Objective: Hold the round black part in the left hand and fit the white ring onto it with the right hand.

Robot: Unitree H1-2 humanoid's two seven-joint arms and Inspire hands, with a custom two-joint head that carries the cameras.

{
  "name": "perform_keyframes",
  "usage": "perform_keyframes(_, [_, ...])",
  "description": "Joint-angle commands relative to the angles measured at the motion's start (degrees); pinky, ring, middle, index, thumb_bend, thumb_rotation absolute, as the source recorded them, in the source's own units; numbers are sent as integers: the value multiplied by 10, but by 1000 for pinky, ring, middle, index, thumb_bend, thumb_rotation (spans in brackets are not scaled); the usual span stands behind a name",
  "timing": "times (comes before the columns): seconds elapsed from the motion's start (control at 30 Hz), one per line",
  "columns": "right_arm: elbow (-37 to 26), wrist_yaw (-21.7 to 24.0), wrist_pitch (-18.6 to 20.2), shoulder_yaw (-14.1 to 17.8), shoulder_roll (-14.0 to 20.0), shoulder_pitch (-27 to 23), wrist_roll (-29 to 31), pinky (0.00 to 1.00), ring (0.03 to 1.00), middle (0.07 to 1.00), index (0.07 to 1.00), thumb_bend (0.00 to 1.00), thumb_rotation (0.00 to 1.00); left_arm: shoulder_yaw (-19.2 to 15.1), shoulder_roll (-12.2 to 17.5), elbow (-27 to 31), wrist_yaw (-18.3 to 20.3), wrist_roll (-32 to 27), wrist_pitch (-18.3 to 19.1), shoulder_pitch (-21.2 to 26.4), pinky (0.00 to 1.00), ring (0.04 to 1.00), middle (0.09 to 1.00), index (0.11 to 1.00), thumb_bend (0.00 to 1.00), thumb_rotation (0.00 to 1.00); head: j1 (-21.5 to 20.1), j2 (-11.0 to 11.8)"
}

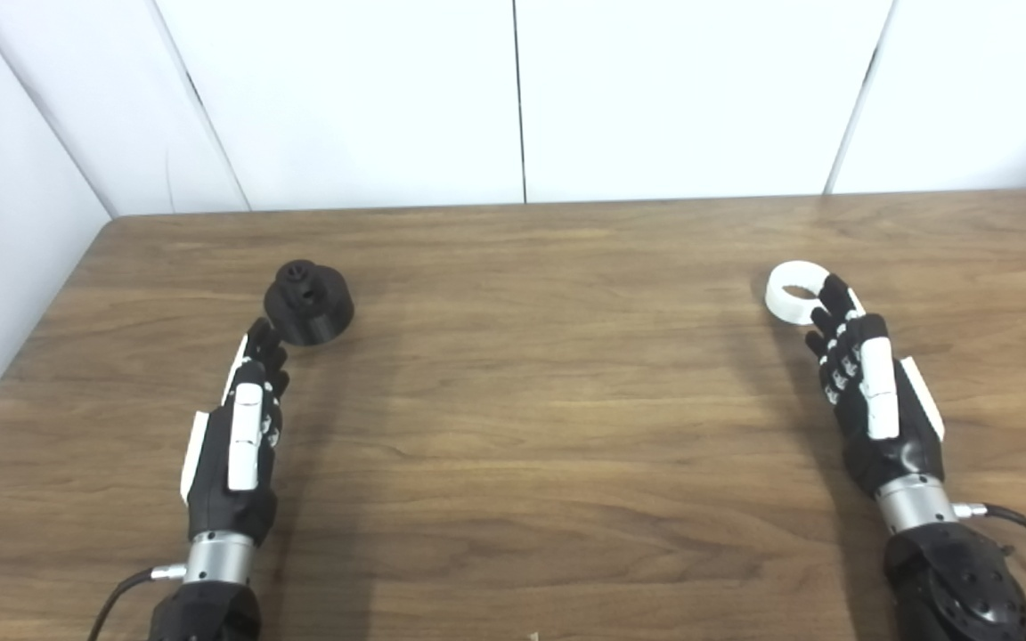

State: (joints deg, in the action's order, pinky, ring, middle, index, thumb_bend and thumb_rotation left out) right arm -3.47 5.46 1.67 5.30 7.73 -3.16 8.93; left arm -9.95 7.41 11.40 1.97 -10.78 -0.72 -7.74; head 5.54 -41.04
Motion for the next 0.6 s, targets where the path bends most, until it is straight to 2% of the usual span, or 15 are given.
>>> perform_keyframes(0.0, [-2, 3, -19, -2, -1, -14, 0, 1000, 1000, 1000, 982, 608, 1000, 0, 13, 11, 5, 13, -25, 14, 1000, 1000, 1000, 1000, 522, 950, 1, 0])
perform_keyframes(0.23, [5, 9, -29, -1, 1, -16, 5, 1000, 1000, 1000, 984, 593, 1000, 1, 21, 17, 2, 35, -18, 15, 1000, 1000, 1000, 1000, 516, 958, 4, 3])
perform_keyframes(0.37, [5, 9, -26, 0, 1, -15, 4, 1000, 1000, 1000, 983, 605, 1000, -2, 31, 25, 3, 40, -5, 23, 1000, 1000, 1000, 999, 574, 854, 9, 4])
perform_keyframes(0.43, [5, 9, -24, 0, 2, -14, 4, 1000, 1000, 1000, 979, 622, 1000, -3, 39, 29, -10, 74, 6, 27, 1000, 1000, 1000, 977, 627, 786, 9, 4])
perform_keyframes(0.57, [10, 9, -25, 2, 2, -15, 5, 1000, 1000, 1000, 975, 629, 1000, -6, 63, 36, -26, 144, 22, 42, 992, 996, 986, 955, 633, 680, 21, 8])
